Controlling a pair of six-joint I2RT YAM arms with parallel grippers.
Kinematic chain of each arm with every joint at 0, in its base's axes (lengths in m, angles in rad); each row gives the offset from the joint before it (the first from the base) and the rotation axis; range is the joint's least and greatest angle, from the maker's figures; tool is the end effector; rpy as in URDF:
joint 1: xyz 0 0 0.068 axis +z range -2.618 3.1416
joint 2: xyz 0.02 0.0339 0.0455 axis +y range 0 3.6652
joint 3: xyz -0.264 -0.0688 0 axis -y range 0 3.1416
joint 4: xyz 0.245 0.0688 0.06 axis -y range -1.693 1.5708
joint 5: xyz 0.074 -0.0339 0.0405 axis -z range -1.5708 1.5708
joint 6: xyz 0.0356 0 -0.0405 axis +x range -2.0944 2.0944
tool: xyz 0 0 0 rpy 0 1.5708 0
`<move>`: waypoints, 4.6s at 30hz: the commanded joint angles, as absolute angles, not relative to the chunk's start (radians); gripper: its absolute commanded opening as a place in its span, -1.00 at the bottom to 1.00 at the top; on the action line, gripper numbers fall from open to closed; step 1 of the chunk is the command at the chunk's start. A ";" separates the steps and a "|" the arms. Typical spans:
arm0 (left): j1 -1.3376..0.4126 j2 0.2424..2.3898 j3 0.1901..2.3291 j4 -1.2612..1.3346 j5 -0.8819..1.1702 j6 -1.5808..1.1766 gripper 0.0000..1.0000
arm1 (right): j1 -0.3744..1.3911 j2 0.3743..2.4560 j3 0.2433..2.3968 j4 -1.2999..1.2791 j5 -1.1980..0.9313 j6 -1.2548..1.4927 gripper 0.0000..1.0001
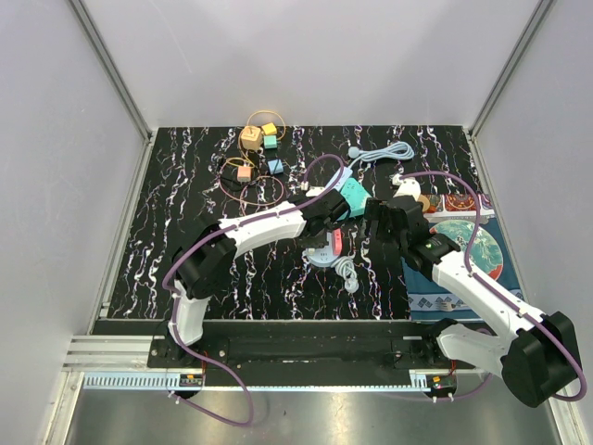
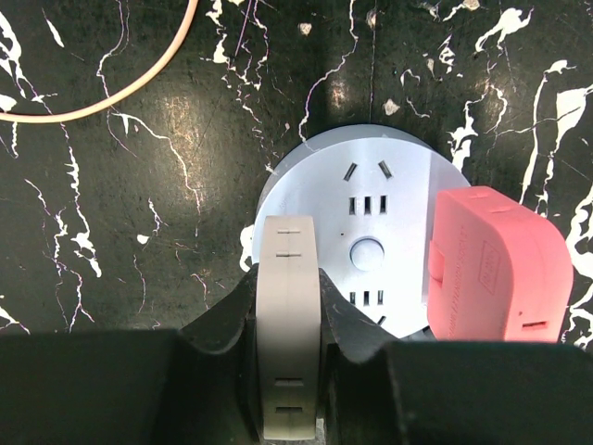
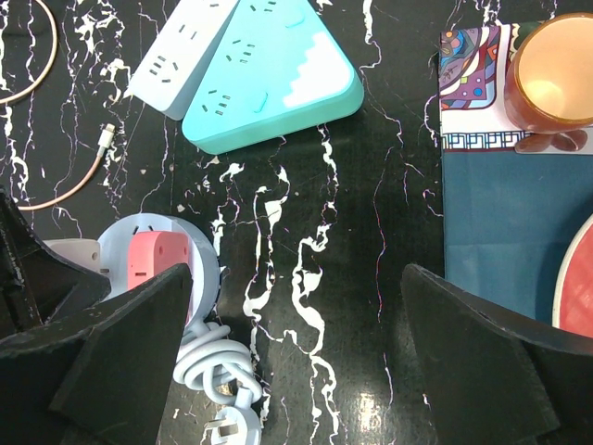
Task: Insert the plug
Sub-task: Insert the plug into the socket.
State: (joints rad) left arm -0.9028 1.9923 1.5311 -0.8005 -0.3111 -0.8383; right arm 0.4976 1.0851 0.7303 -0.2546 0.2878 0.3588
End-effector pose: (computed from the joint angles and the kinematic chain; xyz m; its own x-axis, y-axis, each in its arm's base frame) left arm 0.2606 -0.3127 0.1963 -0.9074 0.0073 -0.4202 0.0225 0.9993 -0.0312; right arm 0.2122 0.1038 0.2562 -0.5598 0.0791 -0.8248 -0.0604 0.9889 0.1358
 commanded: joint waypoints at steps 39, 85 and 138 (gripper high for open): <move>-0.868 1.934 1.537 -0.755 -0.302 -0.859 -0.01 | 0.517 1.057 0.718 -0.187 0.268 0.336 0.99; -0.911 1.919 1.368 -0.726 -0.235 -0.900 -1.00 | 0.520 1.055 0.715 -0.183 0.256 0.333 0.99; -0.367 1.725 1.422 -0.592 -0.296 -0.577 0.68 | 0.520 1.124 0.739 -0.172 0.189 0.299 0.99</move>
State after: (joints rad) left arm -0.4431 1.6302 1.3811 -0.6510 -0.2817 -0.6949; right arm 0.5102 1.1133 0.7170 -0.2077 0.1978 0.3218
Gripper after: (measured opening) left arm 0.850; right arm 0.994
